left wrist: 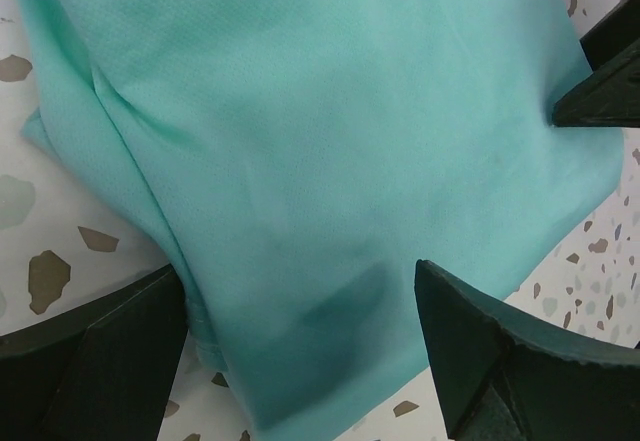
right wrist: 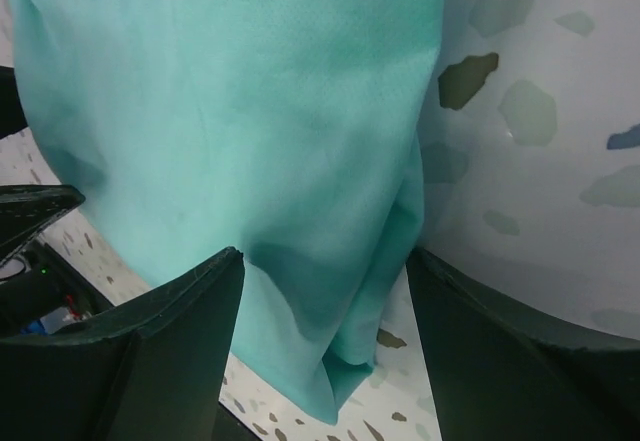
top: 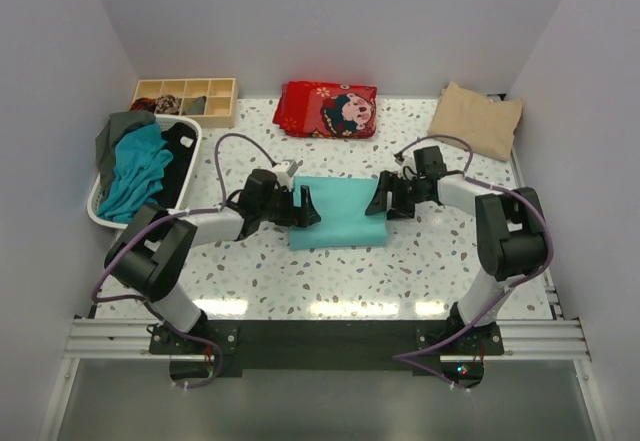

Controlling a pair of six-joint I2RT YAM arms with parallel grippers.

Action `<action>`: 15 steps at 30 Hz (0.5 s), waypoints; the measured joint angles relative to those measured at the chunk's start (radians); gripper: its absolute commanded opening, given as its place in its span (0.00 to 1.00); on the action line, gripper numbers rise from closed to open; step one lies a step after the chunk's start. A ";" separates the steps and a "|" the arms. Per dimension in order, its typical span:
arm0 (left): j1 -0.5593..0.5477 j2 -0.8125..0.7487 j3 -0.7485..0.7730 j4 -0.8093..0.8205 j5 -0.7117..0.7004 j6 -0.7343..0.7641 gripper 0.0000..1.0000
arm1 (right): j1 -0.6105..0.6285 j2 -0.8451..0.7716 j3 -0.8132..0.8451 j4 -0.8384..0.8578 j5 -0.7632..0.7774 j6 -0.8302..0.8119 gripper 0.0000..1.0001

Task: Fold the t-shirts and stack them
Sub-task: Put the neatly folded tshirt into the corner of the board with the right arm

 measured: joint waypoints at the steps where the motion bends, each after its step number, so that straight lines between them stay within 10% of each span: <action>1: 0.000 0.000 -0.004 0.009 0.001 -0.002 0.93 | -0.001 0.006 0.000 0.011 -0.014 0.005 0.72; 11: -0.001 0.016 -0.026 0.087 0.024 -0.019 0.90 | 0.068 0.138 0.051 0.143 -0.213 0.079 0.59; 15: -0.001 0.026 -0.031 0.114 0.037 -0.023 0.90 | 0.156 0.187 0.065 0.211 -0.219 0.114 0.08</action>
